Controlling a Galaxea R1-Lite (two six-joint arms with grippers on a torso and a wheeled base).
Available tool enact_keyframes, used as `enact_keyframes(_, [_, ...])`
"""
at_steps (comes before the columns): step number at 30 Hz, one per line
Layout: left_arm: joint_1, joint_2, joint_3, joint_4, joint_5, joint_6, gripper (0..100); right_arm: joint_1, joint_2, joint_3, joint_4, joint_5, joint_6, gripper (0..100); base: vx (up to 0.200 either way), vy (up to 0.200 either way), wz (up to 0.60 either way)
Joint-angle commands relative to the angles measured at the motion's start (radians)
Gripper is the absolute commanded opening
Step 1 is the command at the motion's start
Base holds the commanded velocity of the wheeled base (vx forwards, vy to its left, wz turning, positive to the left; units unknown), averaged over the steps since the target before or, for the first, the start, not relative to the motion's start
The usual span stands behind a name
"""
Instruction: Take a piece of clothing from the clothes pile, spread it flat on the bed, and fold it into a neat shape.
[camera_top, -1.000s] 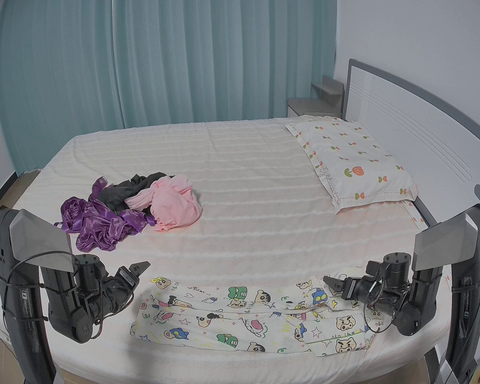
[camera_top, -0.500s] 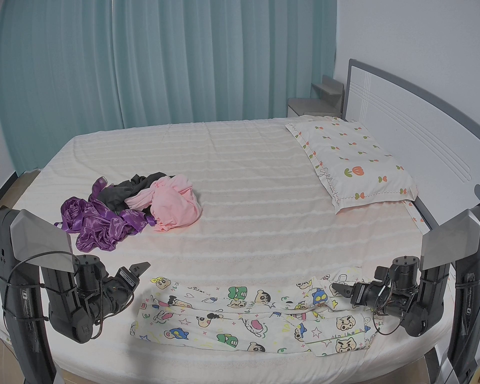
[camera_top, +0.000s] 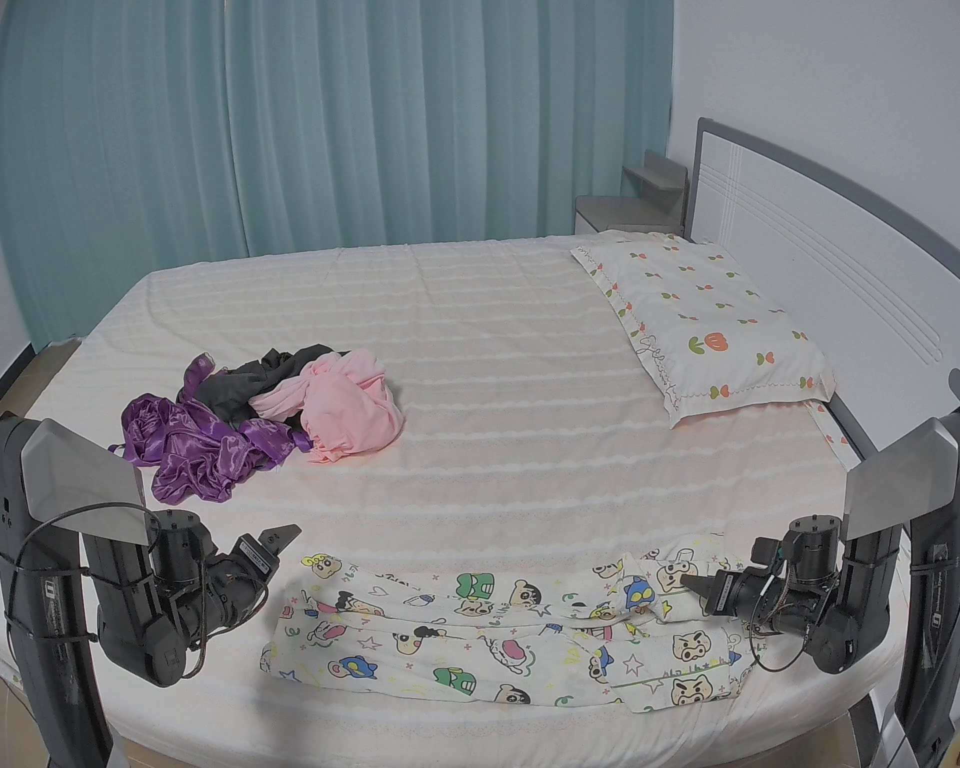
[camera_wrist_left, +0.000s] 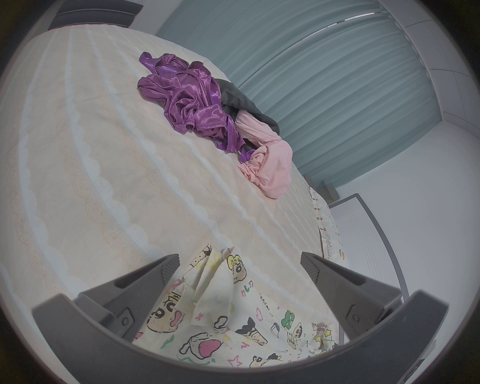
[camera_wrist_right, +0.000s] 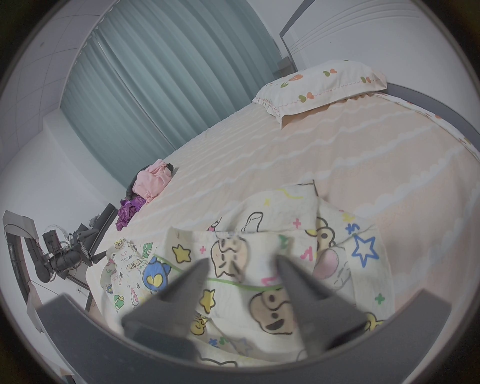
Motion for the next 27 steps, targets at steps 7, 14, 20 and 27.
enact_keyframes(7, [-0.001, 0.0, 0.0, -0.018, 0.002, -0.001, 100, 0.0, -0.05, 0.047, -0.018, -0.004, -0.004, 0, 0.0, 0.0, 0.0])
enact_keyframes(14, [-0.001, 0.0, 0.0, -0.018, 0.002, -0.001, 100, 0.003, -0.202, 0.1, -0.018, 0.002, -0.006, 0, 0.0, 0.0, 0.0])
enact_keyframes(20, [-0.001, -0.001, 0.0, -0.018, 0.002, -0.001, 100, -0.003, -0.282, 0.111, -0.018, 0.014, 0.002, 0, 0.0, 0.0, 0.0])
enact_keyframes(27, [-0.001, -0.001, 0.0, -0.018, 0.003, -0.001, 100, -0.031, -0.246, 0.088, -0.018, 0.031, 0.0, 0, 0.0, 0.0, 0.0])
